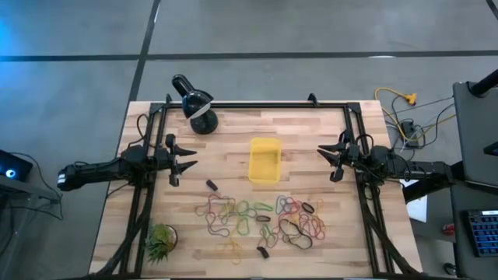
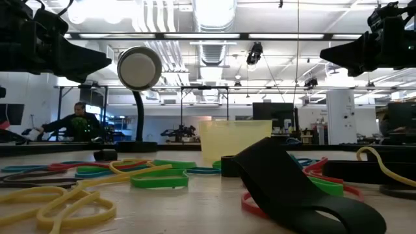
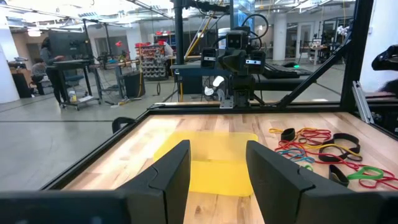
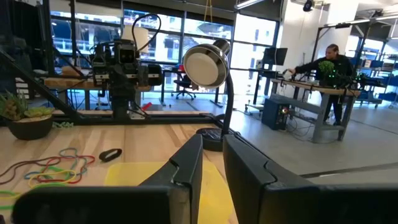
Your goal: Pick and place rubber bands into bin
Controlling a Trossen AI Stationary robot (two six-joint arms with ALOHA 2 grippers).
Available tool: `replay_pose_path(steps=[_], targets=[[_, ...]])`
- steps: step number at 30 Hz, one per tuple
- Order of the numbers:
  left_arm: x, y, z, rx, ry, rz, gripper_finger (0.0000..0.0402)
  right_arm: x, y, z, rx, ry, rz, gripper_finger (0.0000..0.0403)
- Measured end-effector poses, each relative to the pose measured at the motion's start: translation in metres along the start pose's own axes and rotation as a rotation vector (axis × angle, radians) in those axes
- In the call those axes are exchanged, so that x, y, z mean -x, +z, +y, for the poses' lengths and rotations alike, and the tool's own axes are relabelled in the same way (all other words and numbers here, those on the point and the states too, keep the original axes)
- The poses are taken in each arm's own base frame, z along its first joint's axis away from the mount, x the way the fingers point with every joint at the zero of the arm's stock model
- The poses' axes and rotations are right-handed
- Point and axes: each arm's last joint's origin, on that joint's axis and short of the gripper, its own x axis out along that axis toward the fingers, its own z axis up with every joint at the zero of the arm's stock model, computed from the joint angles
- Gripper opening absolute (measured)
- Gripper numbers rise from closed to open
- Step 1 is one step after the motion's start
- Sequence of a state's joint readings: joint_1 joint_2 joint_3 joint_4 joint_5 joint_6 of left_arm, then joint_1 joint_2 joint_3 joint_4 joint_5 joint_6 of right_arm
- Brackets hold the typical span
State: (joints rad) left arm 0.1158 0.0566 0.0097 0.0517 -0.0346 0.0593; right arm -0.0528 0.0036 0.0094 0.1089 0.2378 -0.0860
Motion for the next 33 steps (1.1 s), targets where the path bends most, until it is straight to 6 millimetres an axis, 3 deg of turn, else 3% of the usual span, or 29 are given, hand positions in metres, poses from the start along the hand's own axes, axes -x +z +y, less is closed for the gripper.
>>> replay_pose_path(steps=[29, 33], targets=[[0.0, 0.0, 0.0, 0.0, 0.0, 0.0, 0.0141, 0.0, 0.0004, 0.0, -0.032, 0.001, -0.004, 0.0059], [0.0, 0.0, 0.0, 0.0, 0.0, 0.0, 0.0141, -0.0001, -0.0004, 0.0024, -0.077, 0.079, 0.003, 0.0059]])
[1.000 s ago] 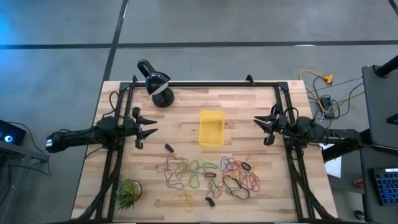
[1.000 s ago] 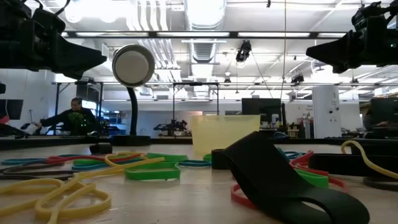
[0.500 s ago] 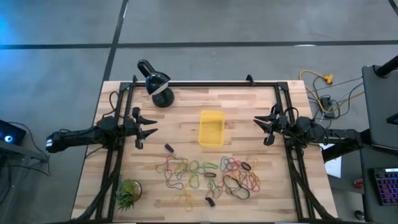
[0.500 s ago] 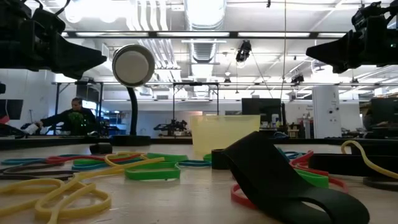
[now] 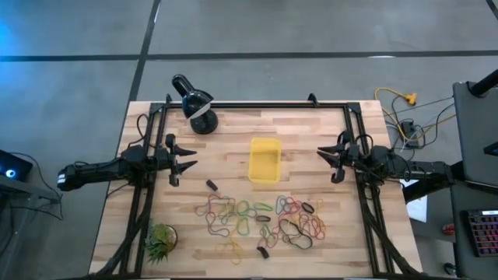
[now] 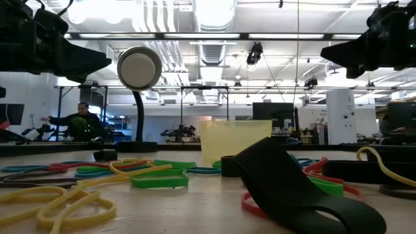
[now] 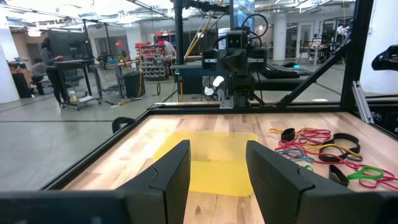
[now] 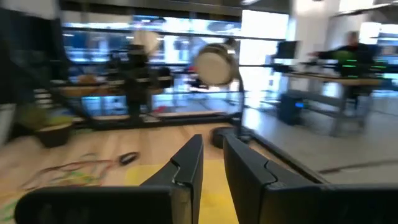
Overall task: Pick and place rubber bands into bin
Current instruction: Put the black rubber band into the yellow bin
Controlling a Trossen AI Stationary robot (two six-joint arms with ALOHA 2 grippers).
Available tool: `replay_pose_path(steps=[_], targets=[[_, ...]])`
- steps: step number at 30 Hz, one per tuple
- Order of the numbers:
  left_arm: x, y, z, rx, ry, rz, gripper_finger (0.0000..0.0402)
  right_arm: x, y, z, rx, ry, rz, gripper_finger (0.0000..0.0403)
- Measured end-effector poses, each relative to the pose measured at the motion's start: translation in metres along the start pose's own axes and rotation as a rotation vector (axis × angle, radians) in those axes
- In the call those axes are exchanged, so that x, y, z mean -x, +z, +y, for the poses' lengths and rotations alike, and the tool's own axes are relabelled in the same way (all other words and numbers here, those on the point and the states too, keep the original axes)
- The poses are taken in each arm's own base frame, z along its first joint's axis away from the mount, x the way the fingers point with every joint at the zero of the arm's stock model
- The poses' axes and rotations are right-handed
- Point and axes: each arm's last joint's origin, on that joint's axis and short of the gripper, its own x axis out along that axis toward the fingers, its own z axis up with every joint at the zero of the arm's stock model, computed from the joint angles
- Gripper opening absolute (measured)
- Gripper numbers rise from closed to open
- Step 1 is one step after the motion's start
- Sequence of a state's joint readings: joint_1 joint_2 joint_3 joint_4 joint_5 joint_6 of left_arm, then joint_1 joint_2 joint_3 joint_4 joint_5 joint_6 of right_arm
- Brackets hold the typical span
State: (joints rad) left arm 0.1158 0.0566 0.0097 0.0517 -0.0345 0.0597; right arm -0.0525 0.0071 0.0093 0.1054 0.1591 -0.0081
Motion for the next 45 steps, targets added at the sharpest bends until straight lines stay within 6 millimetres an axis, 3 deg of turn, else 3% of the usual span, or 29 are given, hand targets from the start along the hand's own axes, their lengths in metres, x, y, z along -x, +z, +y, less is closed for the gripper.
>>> replay_pose_path(steps=[5, 18, 23, 30, 45], targets=[[0.0, 0.0, 0.0, -0.001, 0.0, 0.0, 0.0141, 0.0, -0.005, 0.005, -0.001, 0.187, 0.051, 0.0059], [0.0, 0.0, 0.0, 0.009, -0.002, -0.001, 0.0141, -0.001, -0.013, 0.006, -0.087, 0.182, 0.146, 0.0059], [0.0, 0.0, 0.0, 0.131, -0.006, -0.001, 0.0141, -0.001, -0.013, 0.006, -0.127, 0.178, 0.147, 0.0059], [0.0, 0.002, 0.0, 0.024, -0.004, -0.019, 0.0141, -0.001, -0.013, 0.006, -0.129, 0.177, 0.148, 0.0059], [0.0, 0.001, -0.002, 0.031, -0.077, -0.014, 0.0141, -0.001, -0.012, 0.006, -0.125, 0.177, 0.145, 0.0059]])
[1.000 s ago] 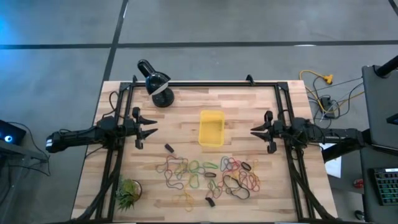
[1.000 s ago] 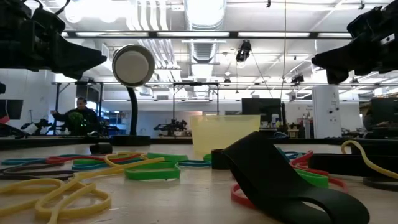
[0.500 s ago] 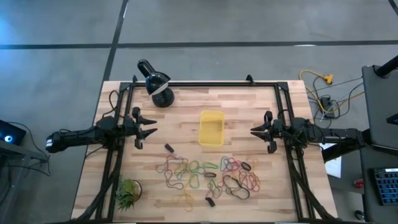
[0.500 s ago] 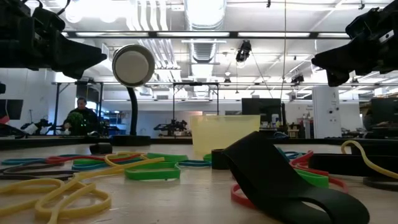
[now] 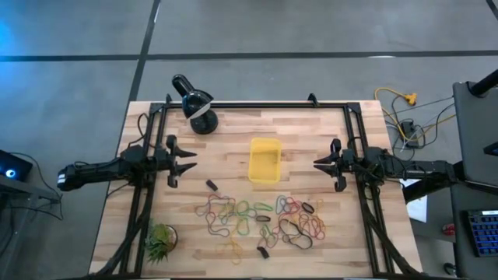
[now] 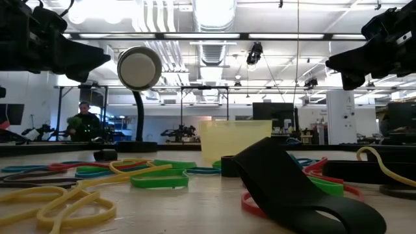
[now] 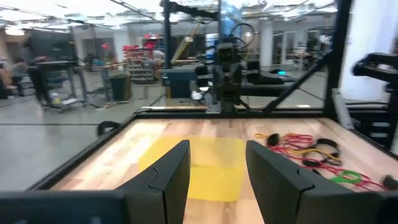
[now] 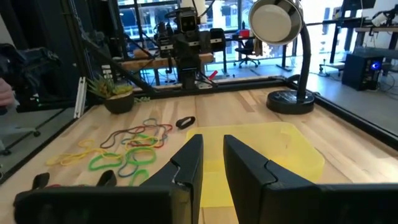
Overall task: Pick and place rubber bands into bin
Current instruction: Put the black rubber band into the yellow bin
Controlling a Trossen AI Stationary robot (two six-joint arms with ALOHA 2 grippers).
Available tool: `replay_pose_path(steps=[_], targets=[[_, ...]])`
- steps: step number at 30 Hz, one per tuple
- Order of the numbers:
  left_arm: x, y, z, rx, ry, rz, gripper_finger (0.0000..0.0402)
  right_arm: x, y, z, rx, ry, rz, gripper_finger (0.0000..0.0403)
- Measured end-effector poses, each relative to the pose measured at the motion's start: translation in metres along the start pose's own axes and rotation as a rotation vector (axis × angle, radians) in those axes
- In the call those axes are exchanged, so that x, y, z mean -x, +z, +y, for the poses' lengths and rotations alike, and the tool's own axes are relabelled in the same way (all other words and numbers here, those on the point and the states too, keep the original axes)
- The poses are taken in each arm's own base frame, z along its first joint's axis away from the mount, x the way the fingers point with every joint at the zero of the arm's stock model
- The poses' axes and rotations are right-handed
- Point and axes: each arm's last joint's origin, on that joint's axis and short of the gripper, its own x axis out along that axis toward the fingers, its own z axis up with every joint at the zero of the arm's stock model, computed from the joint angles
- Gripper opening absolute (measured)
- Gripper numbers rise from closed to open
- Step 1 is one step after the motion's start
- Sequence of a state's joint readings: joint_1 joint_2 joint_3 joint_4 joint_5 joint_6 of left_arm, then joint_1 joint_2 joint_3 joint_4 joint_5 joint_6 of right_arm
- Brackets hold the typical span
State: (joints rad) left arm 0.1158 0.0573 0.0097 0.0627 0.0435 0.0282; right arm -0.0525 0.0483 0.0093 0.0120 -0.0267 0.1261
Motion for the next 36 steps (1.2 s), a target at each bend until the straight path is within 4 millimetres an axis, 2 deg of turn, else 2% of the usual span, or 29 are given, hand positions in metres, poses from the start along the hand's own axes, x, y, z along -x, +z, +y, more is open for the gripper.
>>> replay_pose_path(steps=[4, 17, 23, 26, 36], targets=[[-0.001, -0.002, -0.002, 0.058, -0.062, 0.019, 0.0141, 0.0, 0.0, 0.0, -0.011, 0.001, 0.001, 0.0059], [-0.005, -0.005, -0.002, 0.054, -0.084, 0.072, 0.0141, 0.0, 0.003, 0.0, 0.026, 0.003, -0.028, 0.0059], [-0.009, 0.028, -0.002, 0.007, -0.122, -0.048, 0.0141, 0.0, 0.005, 0.001, 0.041, 0.005, -0.05, 0.0059], [-0.013, 0.039, -0.002, -0.03, -0.129, -0.035, 0.0141, 0.0, 0.004, 0.0, 0.039, 0.004, -0.038, 0.0059], [-0.045, 0.047, -0.008, 0.01, -0.194, 0.155, 0.0141, -0.001, 0.003, 0.0, 0.059, 0.001, -0.026, 0.0059]])
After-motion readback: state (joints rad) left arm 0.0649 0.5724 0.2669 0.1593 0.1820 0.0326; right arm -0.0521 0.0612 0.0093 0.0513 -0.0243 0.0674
